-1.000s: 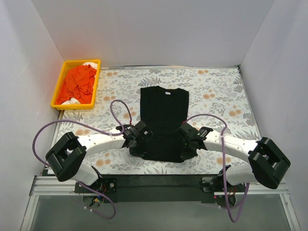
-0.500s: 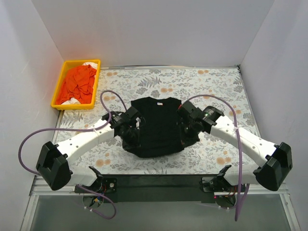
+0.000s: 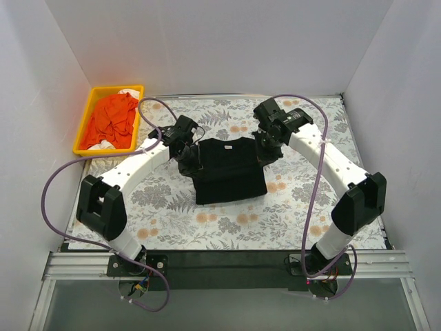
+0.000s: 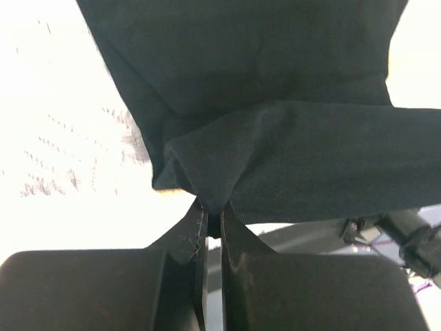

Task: Fold and stack the t-shirts
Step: Fold the tshirt

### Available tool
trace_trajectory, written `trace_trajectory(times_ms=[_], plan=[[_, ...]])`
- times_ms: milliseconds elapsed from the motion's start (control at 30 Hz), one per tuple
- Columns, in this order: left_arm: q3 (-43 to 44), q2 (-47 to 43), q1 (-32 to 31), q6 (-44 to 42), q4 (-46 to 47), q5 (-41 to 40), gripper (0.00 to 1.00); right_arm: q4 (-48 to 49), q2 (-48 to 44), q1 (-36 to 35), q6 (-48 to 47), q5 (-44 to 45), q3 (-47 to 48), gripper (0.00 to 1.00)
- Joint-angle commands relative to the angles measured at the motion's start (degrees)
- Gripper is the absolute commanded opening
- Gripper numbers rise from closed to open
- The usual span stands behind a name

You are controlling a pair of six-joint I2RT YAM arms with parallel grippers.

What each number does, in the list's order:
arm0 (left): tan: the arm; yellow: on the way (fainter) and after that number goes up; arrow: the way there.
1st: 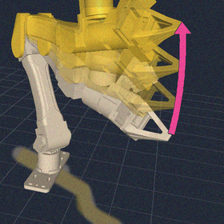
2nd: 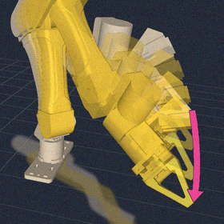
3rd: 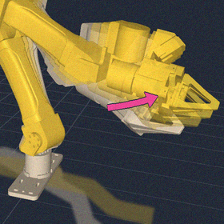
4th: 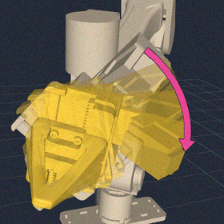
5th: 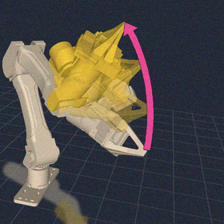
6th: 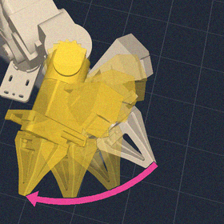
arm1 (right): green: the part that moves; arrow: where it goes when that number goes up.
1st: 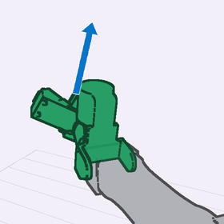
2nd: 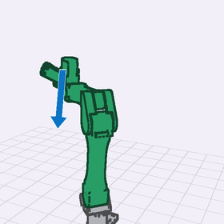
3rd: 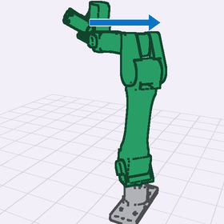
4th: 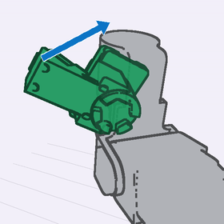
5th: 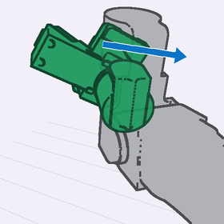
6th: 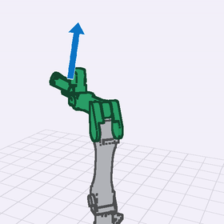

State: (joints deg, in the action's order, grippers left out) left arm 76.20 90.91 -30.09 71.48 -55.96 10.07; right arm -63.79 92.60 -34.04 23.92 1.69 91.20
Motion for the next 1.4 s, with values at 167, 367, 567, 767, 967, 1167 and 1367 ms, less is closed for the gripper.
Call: trace_trajectory(times_ms=[167,367,567,767,967,1167,1367], plan=[[7.8,6.6,4.3,-2.8,3.9,-6.6,0.00,-0.1,8.9,5.2,-8.1,2.3,12.1,0.01],[10.3,10.1,6.5,-1.5,8.8,-8.3,0.00,2.9,16.3,7.4,-11.0,2.1,18.5,0.01],[10.5,16.1,7.6,-1.0,14.1,-9.4,0.00,5.9,22.9,9.8,-12.5,1.2,21.9,0.01],[11.2,22.1,8.0,-0.6,17.5,-9.4,0.00,11.1,26.9,11.1,-12.7,1.3,18.1,0.01],[11.4,23.3,8.1,0.5,20.1,-11.3,0.00,15.2,29.1,11.8,-11.5,1.6,16.8,0.01],[10.2,21.8,8.1,1.4,21.4,-12.4,0.00,17.6,29.2,12.0,-11.1,1.7,15.3,0.08],[9.1,19.0,8.1,1.7,22.7,-15.1,0.20,19.0,26.7,12.0,-11.6,2.9,14.4,0.37]])
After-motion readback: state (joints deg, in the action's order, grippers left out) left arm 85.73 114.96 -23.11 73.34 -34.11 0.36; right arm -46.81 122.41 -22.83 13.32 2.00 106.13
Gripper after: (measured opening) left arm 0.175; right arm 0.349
